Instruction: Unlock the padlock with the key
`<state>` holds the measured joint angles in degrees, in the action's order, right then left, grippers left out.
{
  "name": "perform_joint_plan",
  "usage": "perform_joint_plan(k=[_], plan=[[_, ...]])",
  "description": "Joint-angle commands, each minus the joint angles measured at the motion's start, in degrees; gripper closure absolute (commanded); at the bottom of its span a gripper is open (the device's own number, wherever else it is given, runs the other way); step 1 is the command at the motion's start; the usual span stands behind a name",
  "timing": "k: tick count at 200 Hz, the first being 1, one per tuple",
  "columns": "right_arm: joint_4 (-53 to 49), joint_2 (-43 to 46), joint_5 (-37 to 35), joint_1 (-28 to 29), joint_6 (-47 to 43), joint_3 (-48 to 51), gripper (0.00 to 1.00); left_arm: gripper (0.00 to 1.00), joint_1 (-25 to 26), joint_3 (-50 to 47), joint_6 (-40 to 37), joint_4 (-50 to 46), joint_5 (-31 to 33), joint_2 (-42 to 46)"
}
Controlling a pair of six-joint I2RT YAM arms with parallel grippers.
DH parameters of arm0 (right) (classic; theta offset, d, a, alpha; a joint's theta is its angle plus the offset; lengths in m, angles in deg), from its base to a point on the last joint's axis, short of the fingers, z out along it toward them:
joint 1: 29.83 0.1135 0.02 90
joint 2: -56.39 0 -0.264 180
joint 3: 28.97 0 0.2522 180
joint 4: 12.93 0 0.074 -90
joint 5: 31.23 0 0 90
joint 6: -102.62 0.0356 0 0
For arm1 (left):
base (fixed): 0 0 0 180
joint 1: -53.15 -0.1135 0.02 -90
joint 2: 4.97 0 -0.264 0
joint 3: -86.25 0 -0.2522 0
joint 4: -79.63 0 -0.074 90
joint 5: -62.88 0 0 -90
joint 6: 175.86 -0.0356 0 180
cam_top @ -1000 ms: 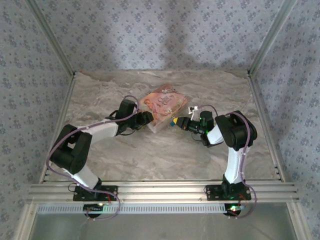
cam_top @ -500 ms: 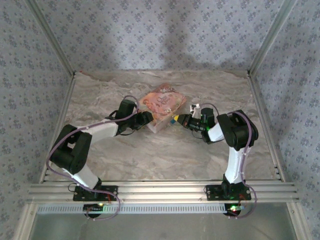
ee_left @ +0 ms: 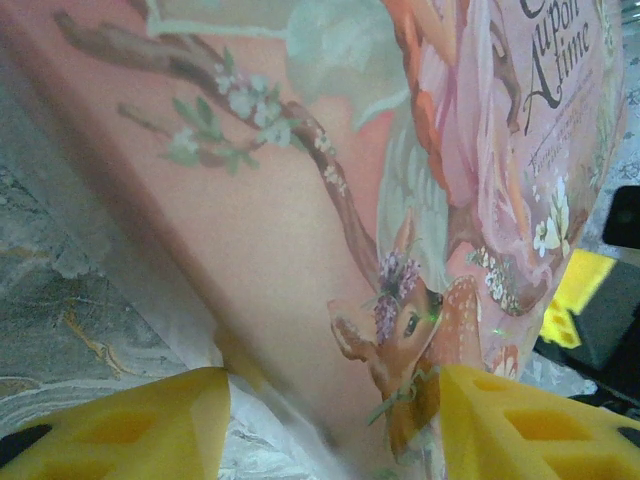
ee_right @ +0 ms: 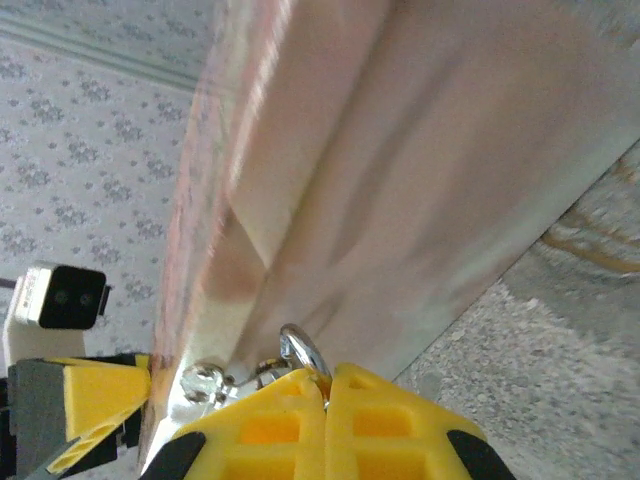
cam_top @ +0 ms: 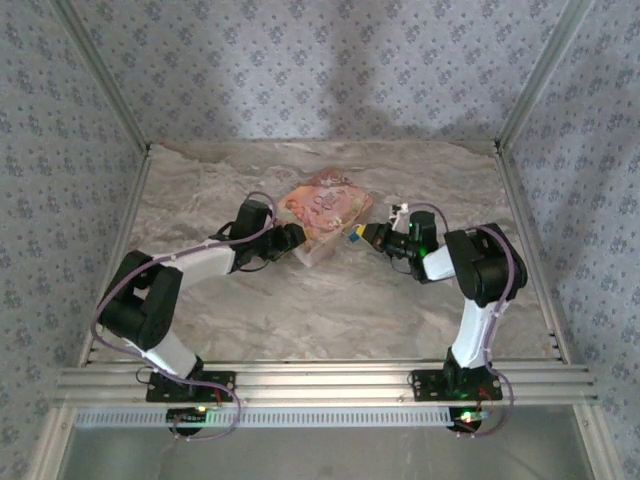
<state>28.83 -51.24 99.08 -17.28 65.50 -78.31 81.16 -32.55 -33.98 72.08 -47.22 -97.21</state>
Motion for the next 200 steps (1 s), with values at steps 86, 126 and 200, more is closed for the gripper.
perform_joint_plan(k=[86,126,200], plan=[[-46.38,29.52,-8.47,-2.15,-28.04,-1.83,1.00,0.22,-4.32,0.99,-8.93,-10.58,3.83,12.55],[-67.58,36.90,-15.22,1.36,-34.47,-7.37,1.00,0.11,-6.45,-1.29,-13.11,-10.56,9.03,22.18],[-97.23,40.42,-23.51,10.57,-35.61,-13.50,1.00,0.02,-7.62,-9.24,-20.15,-7.18,18.08,38.95]])
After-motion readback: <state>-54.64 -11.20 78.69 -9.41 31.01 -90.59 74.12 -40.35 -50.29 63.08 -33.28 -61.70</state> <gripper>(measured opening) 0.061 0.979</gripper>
